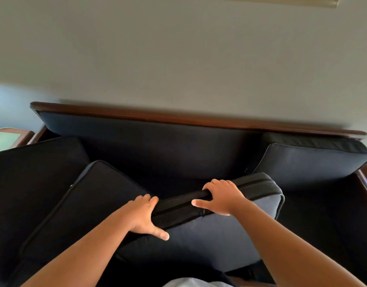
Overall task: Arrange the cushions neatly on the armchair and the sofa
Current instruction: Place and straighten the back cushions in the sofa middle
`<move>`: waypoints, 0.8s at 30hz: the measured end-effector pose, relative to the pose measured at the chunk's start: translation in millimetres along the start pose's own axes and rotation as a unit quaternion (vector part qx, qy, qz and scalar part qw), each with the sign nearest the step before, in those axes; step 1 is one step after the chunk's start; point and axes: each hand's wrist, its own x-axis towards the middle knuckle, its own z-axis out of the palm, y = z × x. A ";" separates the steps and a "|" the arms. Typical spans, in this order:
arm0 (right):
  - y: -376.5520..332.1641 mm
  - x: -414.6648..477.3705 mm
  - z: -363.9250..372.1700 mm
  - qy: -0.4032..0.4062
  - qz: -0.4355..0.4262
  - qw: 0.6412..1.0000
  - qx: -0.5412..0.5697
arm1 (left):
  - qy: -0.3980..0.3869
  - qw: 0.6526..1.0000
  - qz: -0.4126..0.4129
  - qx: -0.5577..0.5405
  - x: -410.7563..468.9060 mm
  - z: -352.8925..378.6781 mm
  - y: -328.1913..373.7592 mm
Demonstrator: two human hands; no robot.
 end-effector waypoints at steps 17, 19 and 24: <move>152.8 -11.8 -36.3 0.012 0.210 0.914 0.347 | 0.029 0.999 0.011 0.020 33.9 -5.8 46.7; 151.8 -8.5 -37.0 0.019 0.213 0.910 0.356 | 0.036 0.999 0.011 0.039 34.3 -9.9 45.1; 140.3 4.7 -41.6 0.021 0.235 0.895 0.378 | 0.040 0.998 0.004 0.039 31.6 -19.4 37.0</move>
